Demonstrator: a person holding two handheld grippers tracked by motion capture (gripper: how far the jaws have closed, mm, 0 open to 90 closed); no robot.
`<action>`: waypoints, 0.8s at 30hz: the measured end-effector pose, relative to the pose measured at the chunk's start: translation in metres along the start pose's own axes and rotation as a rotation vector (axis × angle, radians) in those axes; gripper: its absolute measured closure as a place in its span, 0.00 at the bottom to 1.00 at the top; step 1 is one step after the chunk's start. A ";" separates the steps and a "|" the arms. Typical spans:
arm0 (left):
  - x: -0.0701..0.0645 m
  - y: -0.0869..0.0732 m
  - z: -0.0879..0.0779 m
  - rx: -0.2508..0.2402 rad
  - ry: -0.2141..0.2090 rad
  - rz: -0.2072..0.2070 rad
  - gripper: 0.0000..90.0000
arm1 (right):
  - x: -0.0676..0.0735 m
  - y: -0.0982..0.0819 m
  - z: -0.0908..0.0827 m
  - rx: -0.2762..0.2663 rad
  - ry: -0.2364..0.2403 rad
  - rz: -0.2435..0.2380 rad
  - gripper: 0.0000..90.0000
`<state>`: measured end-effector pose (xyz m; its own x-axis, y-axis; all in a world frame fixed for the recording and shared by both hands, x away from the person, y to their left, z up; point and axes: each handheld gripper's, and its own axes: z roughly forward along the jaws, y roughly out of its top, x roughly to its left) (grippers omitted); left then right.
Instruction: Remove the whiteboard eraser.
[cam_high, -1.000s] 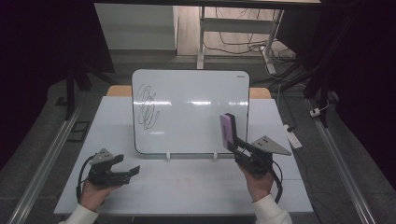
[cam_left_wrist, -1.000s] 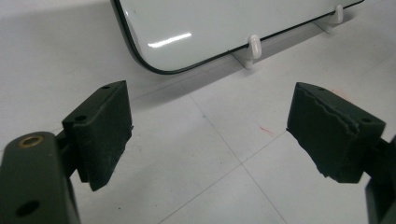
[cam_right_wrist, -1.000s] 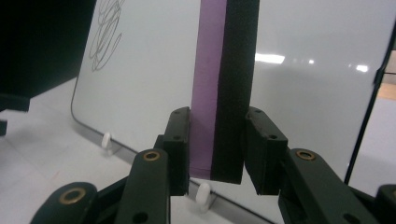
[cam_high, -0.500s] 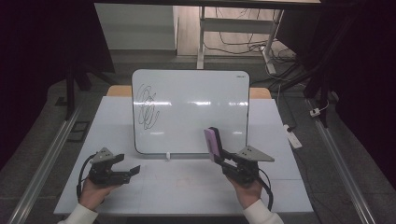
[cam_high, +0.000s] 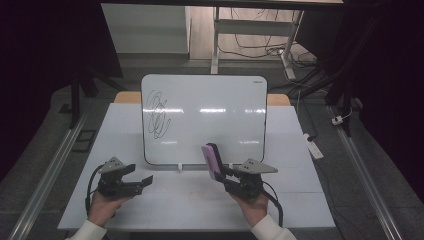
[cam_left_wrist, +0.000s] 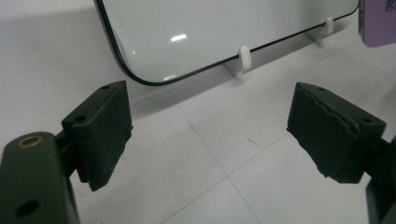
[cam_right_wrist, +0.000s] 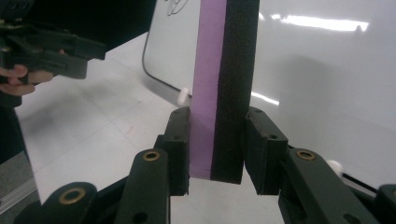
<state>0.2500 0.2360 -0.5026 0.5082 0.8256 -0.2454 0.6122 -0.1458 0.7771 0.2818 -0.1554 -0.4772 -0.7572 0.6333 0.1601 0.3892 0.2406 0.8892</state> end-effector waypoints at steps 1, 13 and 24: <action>0.000 0.000 0.000 0.002 0.000 0.001 0.16 | 0.002 0.000 0.002 0.003 0.004 -0.004 0.71; 0.001 0.003 0.013 0.019 -0.046 0.002 0.16 | 0.017 -0.002 0.022 0.029 0.030 -0.009 0.71; -0.018 0.017 0.021 -0.010 -0.106 -0.012 0.15 | 0.030 -0.009 0.029 0.045 0.062 -0.018 0.71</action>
<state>0.2645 0.2072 -0.4971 0.5620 0.7650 -0.3144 0.6130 -0.1302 0.7793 0.2707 -0.1173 -0.4928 -0.7946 0.5823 0.1718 0.3974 0.2849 0.8723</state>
